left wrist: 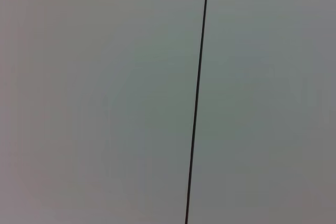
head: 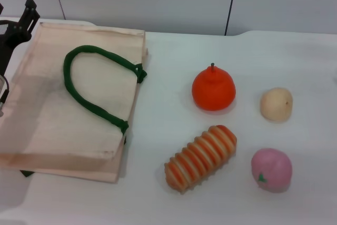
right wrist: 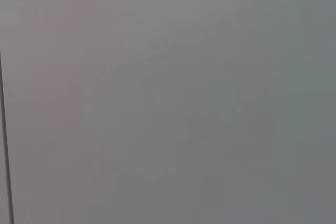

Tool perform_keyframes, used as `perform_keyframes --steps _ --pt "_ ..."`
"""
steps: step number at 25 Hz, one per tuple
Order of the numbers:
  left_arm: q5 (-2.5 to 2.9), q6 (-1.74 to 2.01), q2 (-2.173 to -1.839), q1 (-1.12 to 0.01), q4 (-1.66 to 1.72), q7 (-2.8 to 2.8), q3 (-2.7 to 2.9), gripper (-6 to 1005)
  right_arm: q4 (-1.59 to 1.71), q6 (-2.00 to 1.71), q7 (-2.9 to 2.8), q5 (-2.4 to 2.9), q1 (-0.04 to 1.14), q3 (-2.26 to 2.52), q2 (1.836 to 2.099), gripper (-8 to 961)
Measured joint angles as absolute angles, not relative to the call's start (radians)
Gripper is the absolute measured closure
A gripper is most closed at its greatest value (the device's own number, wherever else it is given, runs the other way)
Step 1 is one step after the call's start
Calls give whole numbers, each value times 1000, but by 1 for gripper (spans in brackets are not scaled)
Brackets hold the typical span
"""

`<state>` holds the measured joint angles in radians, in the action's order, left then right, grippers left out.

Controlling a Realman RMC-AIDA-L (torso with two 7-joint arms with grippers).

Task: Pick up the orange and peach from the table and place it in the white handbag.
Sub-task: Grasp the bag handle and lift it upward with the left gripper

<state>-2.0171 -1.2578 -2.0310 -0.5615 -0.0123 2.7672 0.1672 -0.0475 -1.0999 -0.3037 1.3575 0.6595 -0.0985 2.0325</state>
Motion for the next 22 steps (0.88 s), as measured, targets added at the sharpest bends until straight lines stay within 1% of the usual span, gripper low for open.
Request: perform_keyframes --steps 16,22 --pt "-2016 -1196 -2029 -574 -9 2759 169 183 -47 -1084 -308 1358 662 -95 2030 73" --pt "-2004 -1090 -2027 -595 -10 2702 183 183 19 -1066 -493 1449 663 -49 2024 73"
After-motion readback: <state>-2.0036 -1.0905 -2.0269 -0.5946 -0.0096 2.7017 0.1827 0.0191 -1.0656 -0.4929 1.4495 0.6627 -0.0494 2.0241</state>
